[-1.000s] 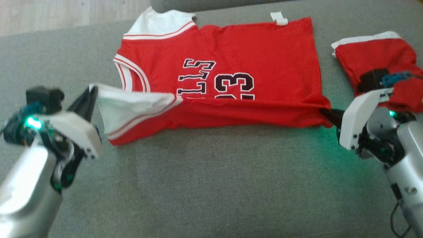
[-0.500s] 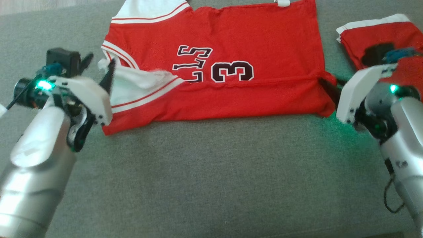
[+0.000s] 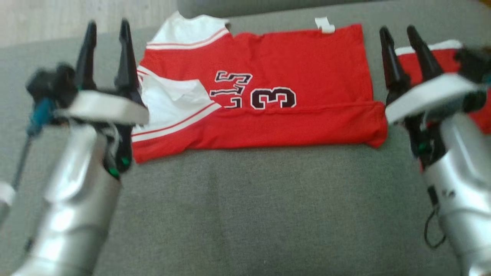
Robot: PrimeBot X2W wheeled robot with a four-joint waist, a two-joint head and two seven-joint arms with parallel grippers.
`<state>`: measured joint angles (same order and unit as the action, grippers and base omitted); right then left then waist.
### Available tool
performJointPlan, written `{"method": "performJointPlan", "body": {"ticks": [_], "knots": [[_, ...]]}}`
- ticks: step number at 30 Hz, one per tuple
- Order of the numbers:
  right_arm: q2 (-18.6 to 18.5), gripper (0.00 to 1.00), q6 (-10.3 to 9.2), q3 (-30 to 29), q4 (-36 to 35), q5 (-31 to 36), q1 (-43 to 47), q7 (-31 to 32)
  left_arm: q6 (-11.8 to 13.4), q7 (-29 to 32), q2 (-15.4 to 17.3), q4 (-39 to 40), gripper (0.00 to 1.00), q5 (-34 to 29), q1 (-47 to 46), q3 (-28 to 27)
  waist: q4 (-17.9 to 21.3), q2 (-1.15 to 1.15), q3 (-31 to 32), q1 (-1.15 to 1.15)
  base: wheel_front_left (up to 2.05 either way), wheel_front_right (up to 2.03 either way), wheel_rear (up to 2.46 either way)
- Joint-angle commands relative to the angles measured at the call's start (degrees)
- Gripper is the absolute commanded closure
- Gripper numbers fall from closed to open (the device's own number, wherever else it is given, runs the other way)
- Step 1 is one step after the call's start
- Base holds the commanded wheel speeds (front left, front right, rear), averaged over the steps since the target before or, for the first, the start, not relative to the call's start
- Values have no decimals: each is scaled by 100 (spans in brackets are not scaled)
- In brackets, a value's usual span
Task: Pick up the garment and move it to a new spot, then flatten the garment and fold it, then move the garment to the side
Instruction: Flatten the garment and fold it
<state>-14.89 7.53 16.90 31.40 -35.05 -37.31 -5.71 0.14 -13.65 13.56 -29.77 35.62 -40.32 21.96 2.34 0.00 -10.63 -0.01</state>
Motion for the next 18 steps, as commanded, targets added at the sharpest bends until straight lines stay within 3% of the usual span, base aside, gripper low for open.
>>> {"method": "performJointPlan", "body": {"ticks": [1,9,18], "knots": [[108,0,-4,-34,-209,161,197,-345,99,-86,54,324,0,13,190,-267,-72,0,184,1,0,0,0],[761,0,-4,-540,-494,852,1312,-876,296,-132,-430,1116,0,-210,1612,-771,-79,0,474,1,0,0,0],[1108,0,-4,-786,-668,1253,2172,-922,209,-134,-766,1001,0,-592,2562,-994,-44,0,594,1,0,0,0]]}}
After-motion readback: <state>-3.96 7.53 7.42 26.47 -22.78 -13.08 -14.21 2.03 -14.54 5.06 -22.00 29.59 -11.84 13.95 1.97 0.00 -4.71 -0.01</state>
